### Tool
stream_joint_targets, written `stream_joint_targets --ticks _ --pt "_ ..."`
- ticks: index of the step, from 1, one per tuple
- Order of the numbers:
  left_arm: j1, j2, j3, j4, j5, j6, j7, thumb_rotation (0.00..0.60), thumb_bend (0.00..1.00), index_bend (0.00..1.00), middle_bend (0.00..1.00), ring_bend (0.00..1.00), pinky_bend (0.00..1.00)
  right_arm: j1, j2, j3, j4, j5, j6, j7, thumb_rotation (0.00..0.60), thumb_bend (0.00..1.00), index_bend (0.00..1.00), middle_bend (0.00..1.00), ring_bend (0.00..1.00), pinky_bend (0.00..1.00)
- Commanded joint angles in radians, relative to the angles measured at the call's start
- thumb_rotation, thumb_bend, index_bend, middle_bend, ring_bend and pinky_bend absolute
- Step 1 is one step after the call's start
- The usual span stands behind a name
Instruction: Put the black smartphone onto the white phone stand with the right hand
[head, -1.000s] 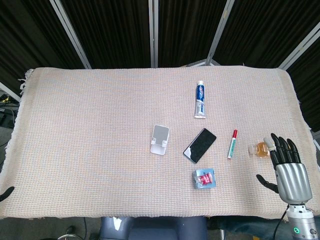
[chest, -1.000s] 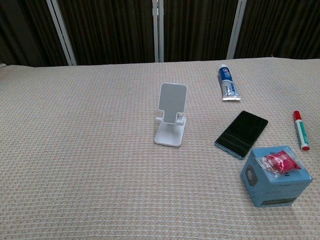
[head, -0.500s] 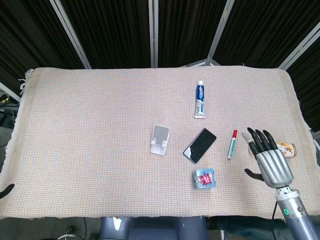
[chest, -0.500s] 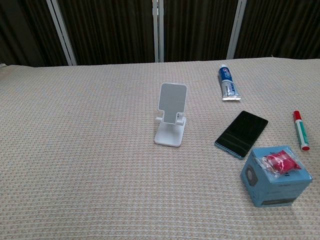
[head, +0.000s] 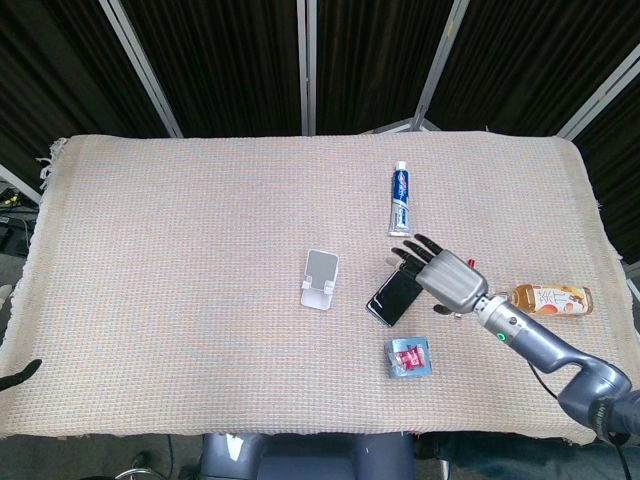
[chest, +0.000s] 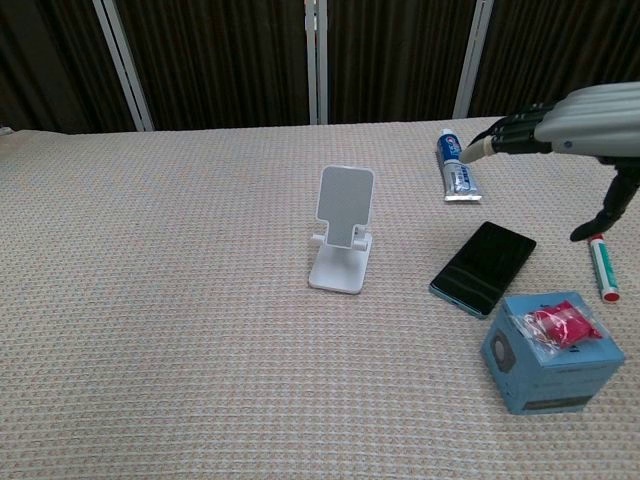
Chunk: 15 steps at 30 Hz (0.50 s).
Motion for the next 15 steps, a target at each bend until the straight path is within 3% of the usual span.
stream_joint_targets --ticks 1,15 --pt "-0.003 -0.005 -0.003 0.004 -0.008 -0.004 0.006 0.600 0.00 0.00 0.00 0.00 0.00 0.045 -0.060 -0.038 0.076 -0.048 -0.026 0.015 0.600 0.00 0.08 0.09 0.01 0.00" --pt "-0.012 -0.023 -0.010 0.013 -0.042 -0.022 0.037 0.600 0.00 0.00 0.00 0.00 0.00 0.113 -0.253 -0.142 0.368 -0.117 -0.030 0.018 0.600 0.00 0.09 0.11 0.05 0.00"
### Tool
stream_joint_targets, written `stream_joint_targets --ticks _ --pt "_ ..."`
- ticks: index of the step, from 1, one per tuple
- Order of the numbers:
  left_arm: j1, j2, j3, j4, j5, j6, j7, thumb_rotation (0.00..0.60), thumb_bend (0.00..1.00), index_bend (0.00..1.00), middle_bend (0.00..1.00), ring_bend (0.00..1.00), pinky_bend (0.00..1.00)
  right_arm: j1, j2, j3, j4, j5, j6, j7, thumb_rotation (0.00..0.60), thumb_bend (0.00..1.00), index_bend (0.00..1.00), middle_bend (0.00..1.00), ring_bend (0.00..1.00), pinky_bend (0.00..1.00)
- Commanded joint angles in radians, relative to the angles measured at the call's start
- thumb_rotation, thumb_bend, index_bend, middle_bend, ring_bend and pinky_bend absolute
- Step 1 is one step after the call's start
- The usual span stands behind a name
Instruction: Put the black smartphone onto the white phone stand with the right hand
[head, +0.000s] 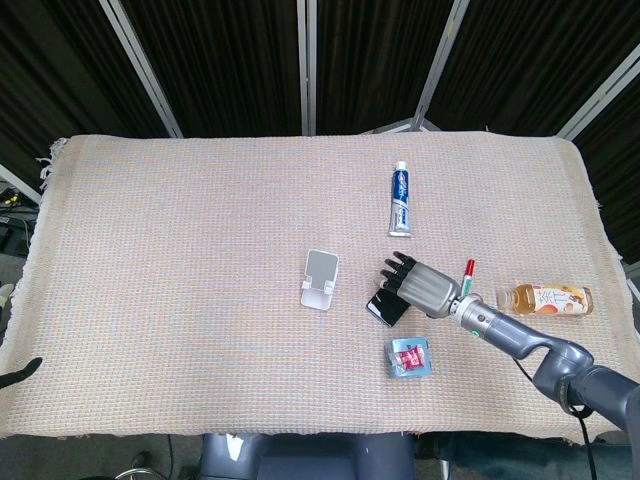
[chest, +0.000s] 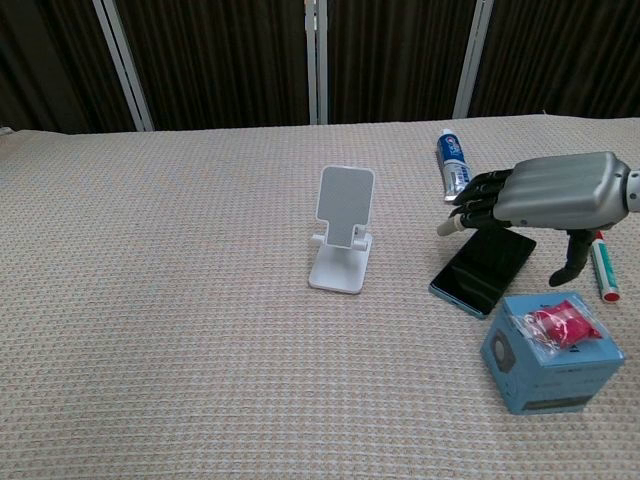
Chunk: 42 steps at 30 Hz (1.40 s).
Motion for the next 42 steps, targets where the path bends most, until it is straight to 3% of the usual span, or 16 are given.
stream_joint_targets --ticks 1,8,14,16,20,23,34,42 --pt "0.001 -0.003 0.000 -0.001 0.000 0.004 0.008 0.600 0.00 0.00 0.00 0.00 0.00 0.019 -0.056 -0.031 0.082 -0.008 -0.007 0.016 0.600 0.00 0.09 0.11 0.05 0.00" --pt "-0.003 -0.009 0.000 -0.001 -0.006 -0.002 0.021 0.600 0.00 0.00 0.00 0.00 0.00 0.041 -0.106 -0.068 0.157 -0.019 0.006 0.032 0.600 0.00 0.11 0.13 0.07 0.01" --pt "-0.006 -0.008 -0.002 0.004 -0.017 -0.012 0.015 0.600 0.00 0.00 0.00 0.00 0.00 0.052 -0.137 -0.090 0.203 -0.017 0.030 0.053 0.600 0.00 0.18 0.21 0.15 0.08" --pt "-0.006 -0.009 -0.001 0.004 -0.017 -0.012 0.016 0.600 0.00 0.00 0.00 0.00 0.00 0.053 -0.148 -0.098 0.220 -0.018 0.041 0.062 0.600 0.03 0.24 0.27 0.21 0.12" --pt "-0.007 -0.010 -0.001 0.006 -0.019 -0.013 0.019 0.600 0.00 0.00 0.00 0.00 0.00 0.054 -0.168 -0.112 0.253 -0.025 0.079 0.088 0.600 0.17 0.45 0.49 0.42 0.22" --pt "-0.008 -0.012 -0.001 0.006 -0.021 -0.014 0.022 0.600 0.00 0.00 0.00 0.00 0.00 0.053 -0.182 -0.124 0.283 -0.035 0.116 0.103 0.600 0.24 0.52 0.57 0.49 0.25" --pt "-0.007 -0.007 0.002 -0.001 -0.012 -0.011 0.014 0.600 0.00 0.00 0.00 0.00 0.00 0.046 -0.173 -0.139 0.323 -0.043 0.244 0.085 0.600 0.25 0.55 0.58 0.51 0.26" --pt "-0.006 0.009 0.007 0.003 0.003 -0.013 -0.027 0.600 0.00 0.00 0.00 0.00 0.00 0.050 -0.047 -0.075 0.158 -0.017 0.361 -0.074 0.600 0.25 0.55 0.58 0.52 0.27"
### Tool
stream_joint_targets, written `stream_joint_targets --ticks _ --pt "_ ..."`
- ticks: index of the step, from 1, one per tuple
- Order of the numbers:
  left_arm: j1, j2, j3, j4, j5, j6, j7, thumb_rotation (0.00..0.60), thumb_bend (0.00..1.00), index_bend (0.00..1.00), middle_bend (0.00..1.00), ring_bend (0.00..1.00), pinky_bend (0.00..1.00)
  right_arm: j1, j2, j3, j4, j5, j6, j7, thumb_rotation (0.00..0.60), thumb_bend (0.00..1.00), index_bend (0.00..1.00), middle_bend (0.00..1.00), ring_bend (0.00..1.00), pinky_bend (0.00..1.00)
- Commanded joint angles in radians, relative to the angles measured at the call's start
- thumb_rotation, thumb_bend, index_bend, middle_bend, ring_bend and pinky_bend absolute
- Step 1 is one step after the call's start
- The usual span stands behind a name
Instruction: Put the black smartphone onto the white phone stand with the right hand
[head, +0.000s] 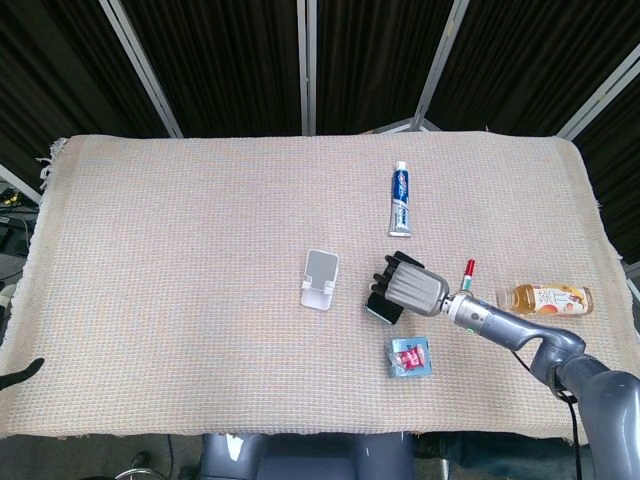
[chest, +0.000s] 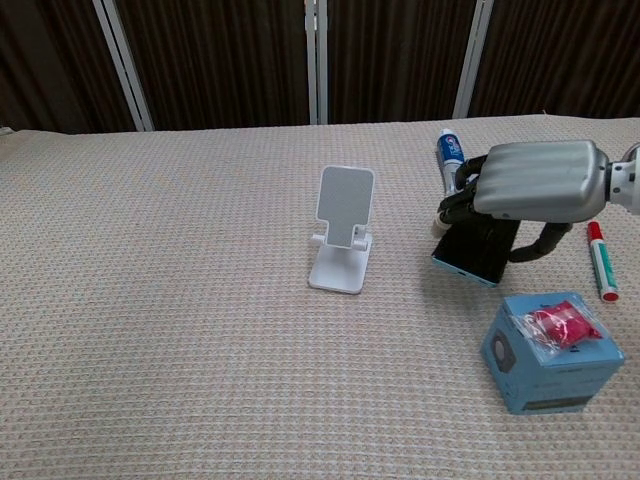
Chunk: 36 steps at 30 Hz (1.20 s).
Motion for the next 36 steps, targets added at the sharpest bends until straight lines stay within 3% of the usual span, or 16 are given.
stream_joint_targets --ticks 1,8,15,22,26,36 --pt "0.000 0.007 0.003 0.002 0.007 -0.001 -0.017 0.600 0.00 0.00 0.00 0.00 0.00 0.005 0.083 0.051 -0.121 0.021 0.060 -0.108 0.600 0.25 0.55 0.58 0.52 0.27" --pt "0.000 0.021 0.003 0.005 0.014 -0.005 -0.055 0.600 0.00 0.00 0.00 0.00 0.00 0.031 0.199 0.122 -0.339 0.030 0.072 -0.334 0.600 0.25 0.55 0.58 0.53 0.27" --pt "-0.002 0.029 0.001 0.011 0.008 -0.011 -0.079 0.600 0.00 0.00 0.00 0.00 0.00 0.060 0.215 0.249 -0.458 0.029 0.085 -0.720 0.600 0.25 0.54 0.57 0.53 0.27" --pt "-0.002 0.030 -0.003 0.017 -0.004 -0.013 -0.084 0.600 0.00 0.00 0.00 0.00 0.00 0.115 0.114 0.296 -0.427 -0.030 0.000 -1.105 0.600 0.25 0.54 0.57 0.53 0.27" --pt "-0.004 0.029 -0.006 0.025 -0.018 -0.020 -0.088 0.600 0.00 0.00 0.00 0.00 0.00 0.124 0.046 0.297 -0.402 -0.019 -0.076 -1.245 0.600 0.25 0.54 0.58 0.53 0.27" --pt "-0.010 0.026 -0.014 0.046 -0.051 -0.043 -0.098 0.600 0.00 0.00 0.00 0.00 0.00 0.120 -0.045 0.300 -0.389 0.014 -0.162 -1.419 0.600 0.25 0.55 0.58 0.54 0.27"
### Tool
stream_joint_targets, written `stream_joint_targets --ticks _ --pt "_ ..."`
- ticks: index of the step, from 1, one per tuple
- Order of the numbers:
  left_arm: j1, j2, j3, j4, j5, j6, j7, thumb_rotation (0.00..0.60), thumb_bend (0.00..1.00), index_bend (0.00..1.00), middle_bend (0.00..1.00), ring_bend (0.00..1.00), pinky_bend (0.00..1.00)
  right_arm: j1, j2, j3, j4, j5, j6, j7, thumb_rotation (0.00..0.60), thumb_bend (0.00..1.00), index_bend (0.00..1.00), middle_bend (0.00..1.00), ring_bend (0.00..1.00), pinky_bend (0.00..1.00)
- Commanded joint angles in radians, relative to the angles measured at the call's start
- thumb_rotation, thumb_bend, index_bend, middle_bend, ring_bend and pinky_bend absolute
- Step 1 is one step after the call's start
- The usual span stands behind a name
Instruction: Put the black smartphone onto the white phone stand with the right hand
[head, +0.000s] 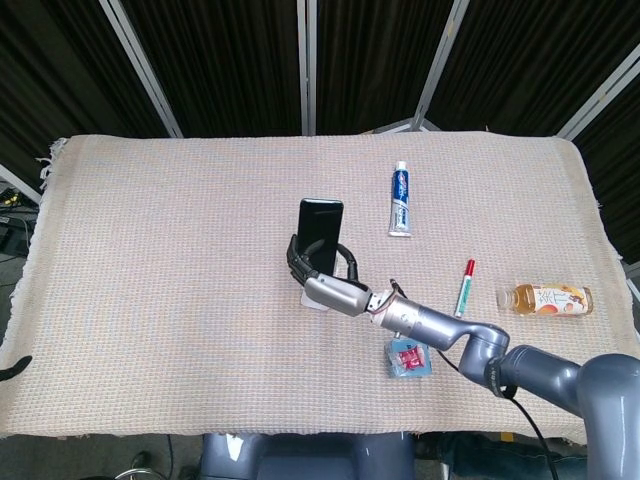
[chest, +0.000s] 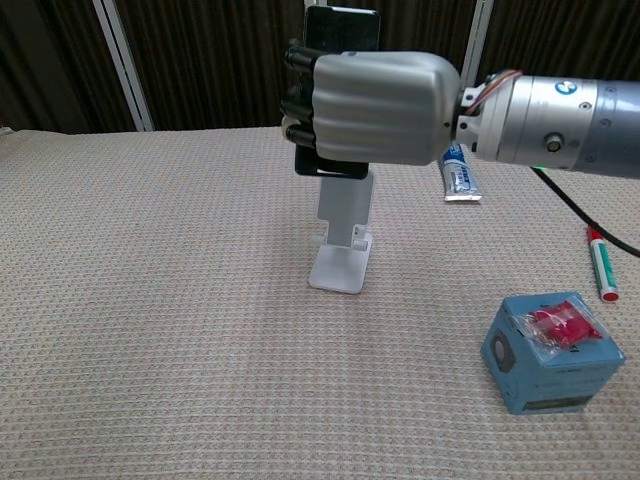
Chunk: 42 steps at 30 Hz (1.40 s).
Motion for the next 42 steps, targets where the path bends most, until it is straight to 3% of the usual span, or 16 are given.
stream_joint_targets --ticks 1,15,42 --pt "-0.002 -0.001 -0.003 0.004 -0.008 -0.006 -0.003 0.600 0.00 0.00 0.00 0.00 0.00 0.003 -0.040 0.000 0.004 0.013 -0.042 -0.062 0.600 0.25 0.55 0.58 0.54 0.27" --pt "-0.011 -0.012 -0.006 0.011 -0.032 -0.025 0.018 0.600 0.00 0.00 0.00 0.00 0.00 -0.039 -0.132 0.006 0.022 0.112 -0.154 -0.296 0.600 0.25 0.54 0.57 0.53 0.27" --pt "-0.013 -0.014 -0.008 0.014 -0.040 -0.027 0.022 0.600 0.00 0.00 0.00 0.00 0.00 -0.059 -0.186 0.007 0.027 0.205 -0.164 -0.347 0.600 0.26 0.53 0.56 0.55 0.27"
